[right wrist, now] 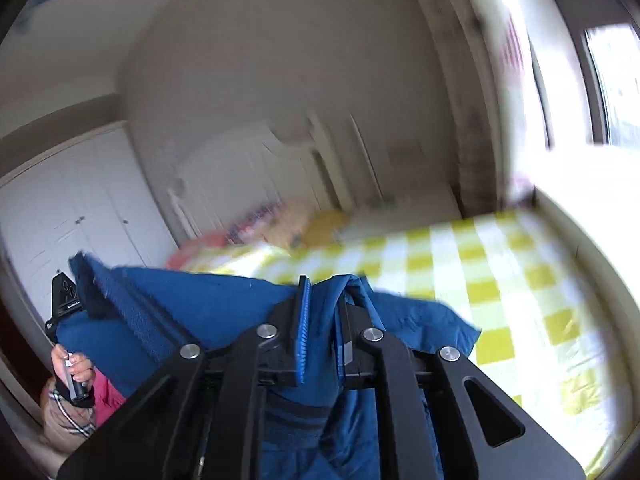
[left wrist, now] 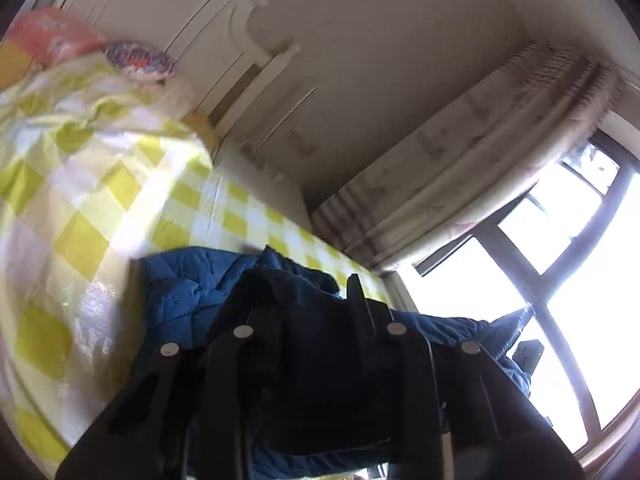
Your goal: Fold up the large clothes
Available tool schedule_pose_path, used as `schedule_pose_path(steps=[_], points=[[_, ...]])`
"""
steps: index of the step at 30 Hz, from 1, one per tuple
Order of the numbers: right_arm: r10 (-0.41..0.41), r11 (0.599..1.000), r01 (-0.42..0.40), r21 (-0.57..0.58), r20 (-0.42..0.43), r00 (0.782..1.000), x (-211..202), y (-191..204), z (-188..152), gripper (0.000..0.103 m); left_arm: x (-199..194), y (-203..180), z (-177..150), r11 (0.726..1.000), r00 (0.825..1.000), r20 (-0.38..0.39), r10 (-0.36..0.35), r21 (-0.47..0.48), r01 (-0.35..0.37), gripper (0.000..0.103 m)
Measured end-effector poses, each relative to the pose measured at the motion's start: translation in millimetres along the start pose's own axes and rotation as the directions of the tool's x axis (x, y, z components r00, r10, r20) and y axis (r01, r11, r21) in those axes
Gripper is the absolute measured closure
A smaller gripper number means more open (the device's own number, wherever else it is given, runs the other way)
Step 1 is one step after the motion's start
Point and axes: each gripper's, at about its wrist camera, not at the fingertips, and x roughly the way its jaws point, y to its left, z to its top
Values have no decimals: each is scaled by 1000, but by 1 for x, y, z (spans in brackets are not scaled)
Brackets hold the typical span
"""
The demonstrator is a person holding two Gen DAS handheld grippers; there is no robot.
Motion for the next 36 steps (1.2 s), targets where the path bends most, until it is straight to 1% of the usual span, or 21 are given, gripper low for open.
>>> schedule_pose_path(steps=[1, 3, 5, 7, 9, 11, 14, 15, 17, 19, 21, 22, 23, 24, 25, 26, 27, 28, 30, 32, 36], points=[[0, 994, 6, 108, -53, 999, 23, -25, -1, 80, 19, 14, 5, 998, 999, -31, 20, -52, -21, 69], [0, 973, 14, 230, -61, 998, 41, -59, -10, 56, 52, 53, 11, 982, 994, -87, 64, -172, -78, 49], [54, 956, -48, 290, -14, 998, 39, -82, -27, 7, 56, 85, 10, 965, 994, -25, 108, -236, -111, 43], [57, 945, -57, 322, 12, 998, 30, -95, -40, 4, 50, 109, 11, 956, 991, 7, 134, -266, -127, 36], [5, 956, -2, 294, -9, 1000, 27, -108, -41, 4, 44, 119, 12, 951, 979, 14, 204, -242, -194, 29], [-71, 973, 81, 215, -53, 996, 29, -106, -37, 4, 49, 113, 14, 959, 970, -23, 241, -148, -241, 28], [-136, 990, 138, 10, -109, 985, 49, -79, -25, 4, 78, 89, 16, 971, 965, -116, 236, 2, -237, 17], [-162, 986, 156, -52, -131, 978, 60, -69, -20, 4, 92, 78, 17, 966, 957, -133, 256, 65, -249, 12], [-208, 972, 185, -144, -172, 963, 87, -56, -10, 4, 109, 60, 20, 944, 940, -133, 314, 152, -294, 10], [-242, 961, 202, -189, -221, 945, 118, -54, -3, 4, 140, 53, 26, 912, 913, -160, 376, 237, -334, 10], [-269, 954, 221, -202, -257, 928, 142, -61, -1, 4, 157, 55, 28, 907, 899, -205, 388, 259, -332, 10], [-279, 952, 229, -201, -273, 921, 153, -67, -3, 7, 170, 59, 27, 907, 890, -236, 391, 263, -329, 12], [-277, 954, 228, -194, -285, 917, 158, -72, -5, 23, 178, 62, 25, 904, 882, -251, 400, 269, -334, 21], [-267, 958, 223, -178, -290, 919, 163, -78, -8, 38, 187, 65, 22, 891, 869, -253, 425, 286, -353, 45], [-249, 964, 211, -163, -269, 930, 162, -79, -12, 63, 192, 68, 17, 861, 850, -223, 478, 311, -403, 63], [-249, 960, 213, -180, -210, 945, 154, -75, -16, 74, 185, 70, 14, 851, 852, -186, 489, 315, -420, 83], [-261, 951, 225, -214, -157, 953, 143, -65, -19, 80, 174, 67, 9, 870, 890, -126, 439, 307, -386, 95], [-265, 943, 233, -236, -114, 957, 133, -57, -23, 85, 164, 62, 5, 872, 909, -73, 411, 321, -368, 97], [-245, 935, 225, -274, -41, 969, 105, -34, -26, 88, 139, 39, -3, 850, 916, 10, 401, 368, -376, 99], [-238, 916, 229, -330, 13, 971, 83, -11, -24, 89, 119, 19, -6, 846, 928, 58, 367, 393, -359, 99], [-195, 925, 221, -310, 114, 974, 41, 22, 8, 91, 81, -27, 10, 865, 951, 143, 275, 395, -310, 99]])
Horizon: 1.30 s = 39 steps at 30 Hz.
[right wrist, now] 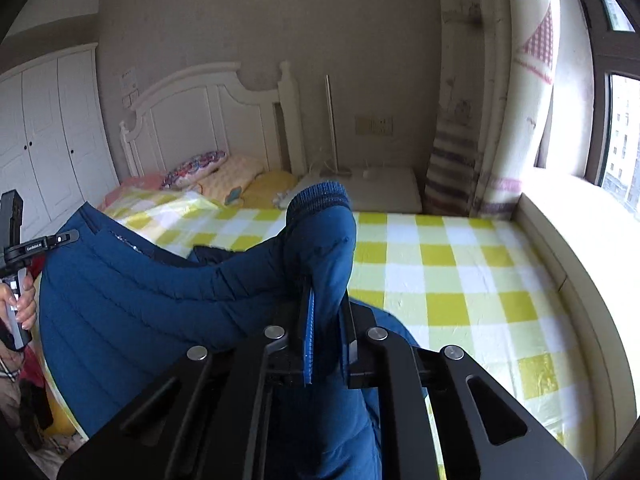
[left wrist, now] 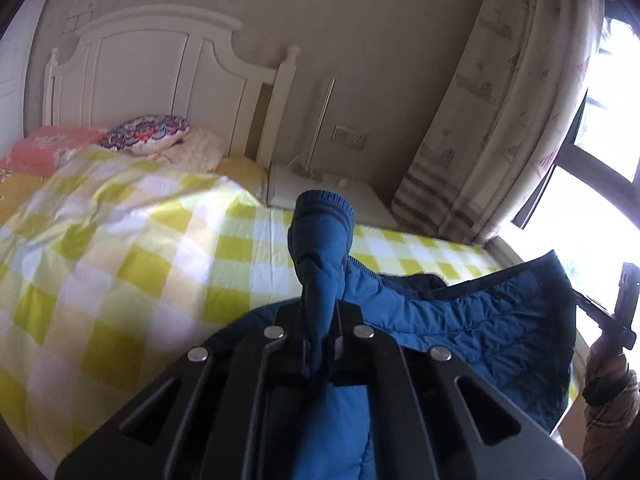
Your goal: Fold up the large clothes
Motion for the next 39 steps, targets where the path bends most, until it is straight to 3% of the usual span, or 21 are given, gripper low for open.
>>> schedule_pose_path(steps=[4, 6, 7, 9, 12, 13, 14, 15, 16, 17, 20, 22, 24, 25, 26, 28, 29, 32, 34, 37, 39], points=[[-33, 999, 29, 32, 151, 988, -39, 0, 33, 96, -30, -31, 34, 998, 997, 76, -14, 57, 9, 99], [-41, 999, 34, 38, 198, 979, -53, -1, 44, 96, -27, -35, 38, 998, 998, 56, -7, 64, 4, 98], [-28, 999, 20, 43, 184, 983, -52, -3, 46, 96, -22, -34, 38, 998, 999, 34, 2, 66, -4, 98], [44, 998, -47, 45, 70, 997, -30, -8, 44, 95, -4, -28, 30, 998, 999, -21, 25, 54, -24, 98], [25, 997, -18, 70, -87, 996, 20, -25, 21, 93, 39, 0, 5, 997, 985, -155, 77, -19, -81, 94], [17, 996, -6, 88, -123, 992, 34, -32, 13, 73, 55, 17, -6, 991, 974, -195, 112, -51, -124, 92], [-4, 992, 24, 121, -166, 986, 51, -43, 1, 15, 68, 32, -15, 986, 965, -227, 135, -69, -154, 84], [-1, 989, 27, 143, -179, 984, 62, -51, -10, 5, 80, 45, -22, 981, 955, -259, 142, -88, -170, 67], [3, 988, 28, 153, -199, 980, 70, -54, -17, 6, 91, 63, -32, 975, 944, -294, 152, -114, -193, 54], [12, 985, 30, 169, -239, 971, 84, -60, -27, 6, 97, 73, -38, 970, 938, -311, 157, -132, -206, 33], [40, 980, 20, 199, -292, 956, 109, -66, -44, 6, 100, 95, -46, 964, 948, -312, 66, -224, -141, 31], [56, 977, 13, 212, -316, 947, 127, -69, -48, 6, 98, 95, -40, 967, 956, -286, 61, -221, -128, 30], [67, 978, 5, 209, -336, 939, 141, -67, -50, 7, 99, 92, -31, 972, 964, -256, 76, -195, -129, 24], [70, 980, -1, 199, -344, 936, 147, -66, -50, 18, 101, 88, -24, 975, 967, -243, 71, -188, -119, 24], [77, 983, -15, 181, -344, 936, 149, -62, -50, 56, 104, 83, -19, 978, 967, -246, 59, -182, -106, 25], [48, 994, -18, 111, -280, 959, 133, -49, -44, 76, 119, 74, -20, 987, 955, -297, 19, -145, -65, 84], [0, 999, 10, 44, -226, 974, 115, -35, -40, 85, 122, 66, -23, 990, 951, -307, 34, -119, -74, 88], [9, 1000, -7, 20, -102, 995, 68, -17, -21, 89, 91, 39, -17, 998, 981, -182, 63, -13, -67, 92], [8, 1000, -7, 3, -42, 999, 39, -8, 2, 89, 60, 24, 4, 999, 995, -96, 21, -29, -24, 92], [-6, 1000, 6, 4, -8, 1000, 26, -6, 35, 89, 41, 12, 37, 998, 999, -46, 3, -56, -6, 91], [-43, 999, 44, 23, -21, 999, 44, -13, 53, 89, 52, 9, 56, 997, 997, -50, 60, -47, -62, 91]])
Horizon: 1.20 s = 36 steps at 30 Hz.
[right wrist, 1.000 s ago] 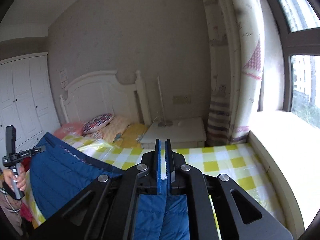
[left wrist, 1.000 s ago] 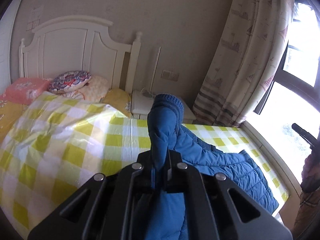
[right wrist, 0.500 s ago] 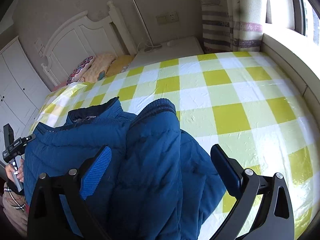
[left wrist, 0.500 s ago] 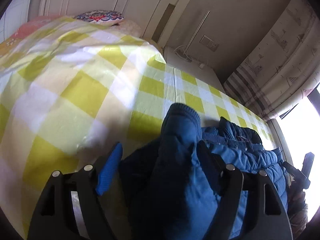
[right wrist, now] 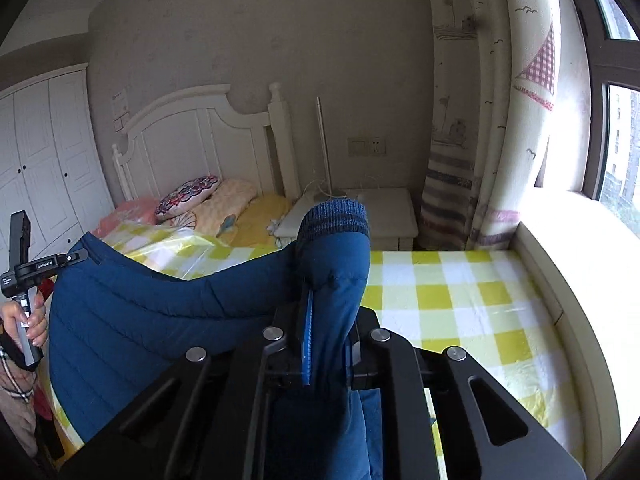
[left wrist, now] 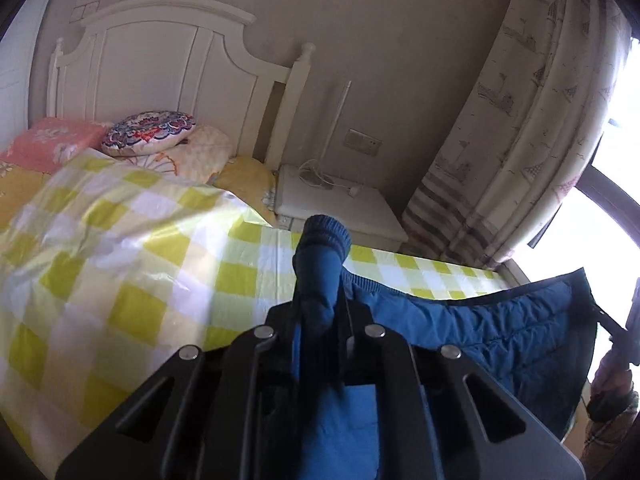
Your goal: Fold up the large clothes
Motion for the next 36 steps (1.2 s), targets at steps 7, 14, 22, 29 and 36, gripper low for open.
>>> schedule_pose_path(steps=[7, 14, 22, 29, 36], points=[[-114, 981, 163, 109, -362, 925, 161, -54, -75, 87, 145, 40, -34, 982, 953, -257, 158, -57, -179, 84], [-80, 972, 148, 183, -331, 940, 161, -66, -86, 86, 165, 57, -54, 977, 945, -293, 146, -109, -185, 73], [4, 952, 98, 289, -334, 943, 162, -80, -93, 80, 149, 72, -50, 965, 963, -245, 117, -203, -169, 30], [161, 959, -90, 270, -254, 954, 62, -75, -95, 4, 51, 89, -52, 966, 974, -175, -145, -239, 101, 7], [260, 955, -216, 205, -218, 941, -48, -63, -186, 5, -29, 89, -151, 986, 943, -288, -167, -76, 151, 3]])
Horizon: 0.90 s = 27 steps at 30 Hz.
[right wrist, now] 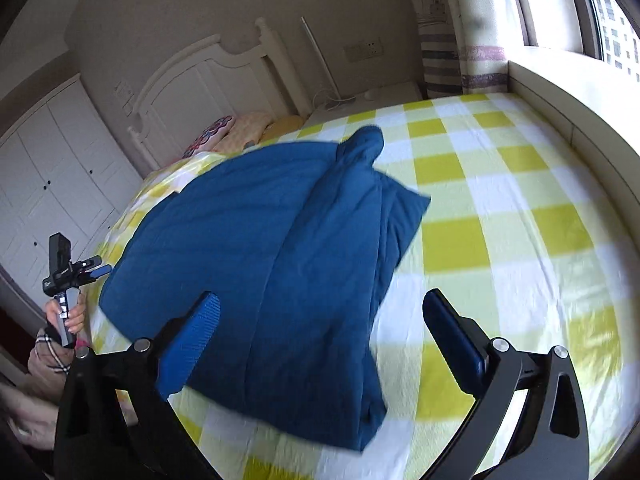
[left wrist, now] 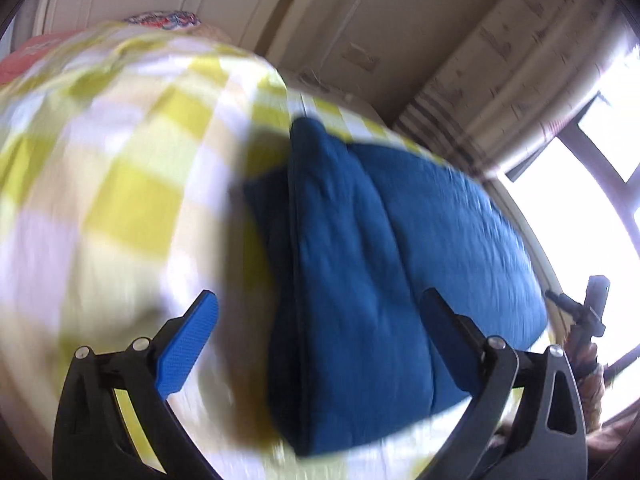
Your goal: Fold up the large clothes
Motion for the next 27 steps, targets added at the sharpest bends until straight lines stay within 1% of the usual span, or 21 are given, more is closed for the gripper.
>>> schedule_pose_path(steps=[1, 3, 4, 5, 6, 7, 8, 9, 11, 13, 16, 20, 27], points=[[8, 1000, -8, 2, -7, 1000, 0, 0, -12, 5, 3, -3, -16, 1000, 1000, -24, -9, 14, 9, 3], [36, 999, -36, 18, -23, 999, 7, 0, -31, 7, 13, -11, -36, 999, 999, -47, -21, 42, 23, 2], [64, 997, -63, 38, -30, 998, 14, -1, -37, 19, 13, -16, -42, 998, 1000, -4, -4, 64, 5, 3], [40, 998, -39, 46, -25, 999, 21, 0, -42, 27, 14, -20, -45, 998, 1000, 20, -2, 63, 0, 4], [32, 999, -32, 37, -12, 999, 24, 3, -44, 30, 14, -22, -47, 999, 999, 42, -2, 44, 0, 16], [36, 999, -36, 24, 6, 999, 24, 8, -44, 36, 14, -22, -48, 999, 998, 46, -48, 4, 48, 24], [25, 1000, -25, 8, 23, 999, 22, 13, -44, 42, 11, -22, -49, 998, 996, 65, -56, -31, 58, 41], [0, 1000, 0, -13, 30, 1000, 20, 20, -44, 45, 6, -25, -51, 998, 996, 84, -33, -45, 37, 55], [-46, 997, 49, -52, 52, 998, 11, 30, -45, 61, -7, -32, -58, 1000, 994, 109, -1, -25, 4, 68], [-54, 997, 57, -59, 53, 997, 2, 35, -49, 64, -20, -40, -69, 1000, 994, 111, 19, -1, -19, 70], [-56, 995, 59, -84, 34, 998, -7, 42, -61, 65, -35, -49, -87, 998, 994, 98, 45, 37, -49, 70], [-35, 995, 37, -95, 13, 999, -18, 46, -75, 65, -47, -47, -102, 999, 996, 85, 36, 20, -38, 69], [-30, 994, 28, -102, -21, 999, -39, 56, -105, 65, -56, -46, -112, 999, 996, 80, 44, 14, -46, 66]])
